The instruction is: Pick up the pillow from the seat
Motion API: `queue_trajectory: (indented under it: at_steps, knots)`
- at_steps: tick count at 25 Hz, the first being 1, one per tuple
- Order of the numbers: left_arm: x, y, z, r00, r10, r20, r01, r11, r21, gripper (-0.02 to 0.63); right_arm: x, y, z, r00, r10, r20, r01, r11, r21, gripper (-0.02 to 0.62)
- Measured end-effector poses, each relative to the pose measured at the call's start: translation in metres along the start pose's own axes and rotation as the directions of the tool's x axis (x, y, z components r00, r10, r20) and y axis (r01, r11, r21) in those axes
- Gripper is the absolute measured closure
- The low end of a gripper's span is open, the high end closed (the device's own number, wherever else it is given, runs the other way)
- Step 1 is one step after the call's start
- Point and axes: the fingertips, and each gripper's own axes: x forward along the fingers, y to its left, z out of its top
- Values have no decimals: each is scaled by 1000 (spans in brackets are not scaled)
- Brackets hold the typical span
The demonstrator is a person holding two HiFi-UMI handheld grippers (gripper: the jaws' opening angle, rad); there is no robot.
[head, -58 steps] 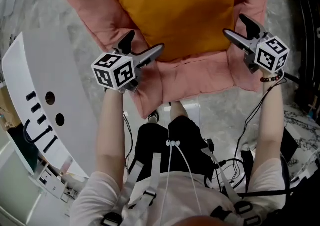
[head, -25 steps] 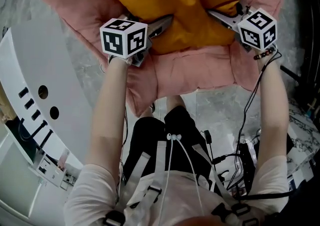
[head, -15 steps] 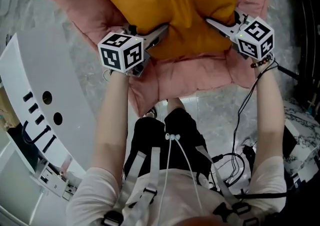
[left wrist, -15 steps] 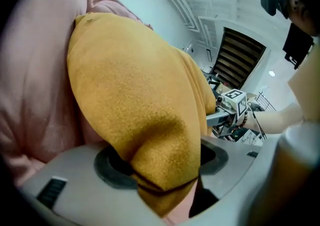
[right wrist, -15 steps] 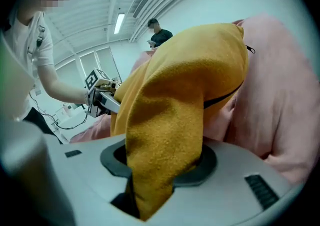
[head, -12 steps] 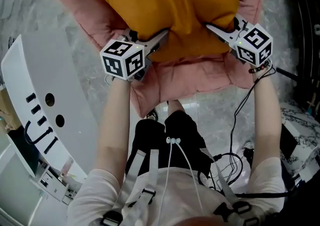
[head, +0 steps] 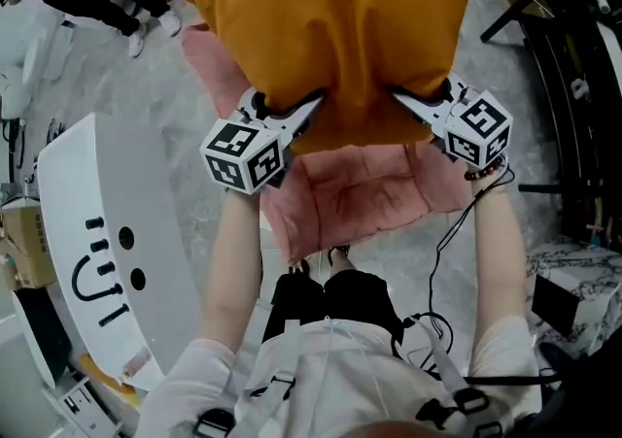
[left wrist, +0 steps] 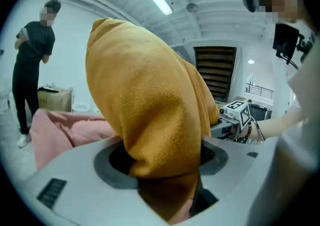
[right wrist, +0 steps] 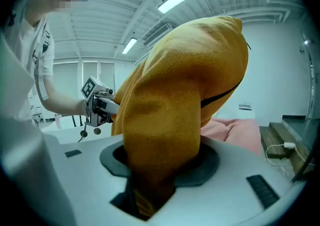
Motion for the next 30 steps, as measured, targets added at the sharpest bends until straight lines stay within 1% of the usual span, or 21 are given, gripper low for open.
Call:
queue_trajectory:
  at_steps: [3,6,9,12,17,21,30]
  knots:
    - [-17,-15,58,997,-7,76,2,998,66,307,-20,6,59,998,-43,55,46,997,-68,397]
    - [-33,-33,101,990,-19,137,4,994,110,307,-42,15,105,993,-72,92,83,988,-132,397]
    - [-56,-47,136,983,-30,182,4,989,144,307,-58,31,144,988,-92,121,113,977,-180,397]
    - [-79,-54,159,976,-37,214,0,985,171,307,-64,48,172,984,-105,145,134,969,-207,397]
    - [-106,-63,180,969,-42,245,-10,978,207,307,-71,70,197,976,-121,181,160,962,-223,396]
    - [-121,-67,187,963,-38,268,-22,976,216,307,-72,83,208,974,-123,191,168,956,-242,397]
    - [-132,-72,203,950,-44,308,-32,971,238,307,-78,90,227,970,-123,209,179,944,-276,397]
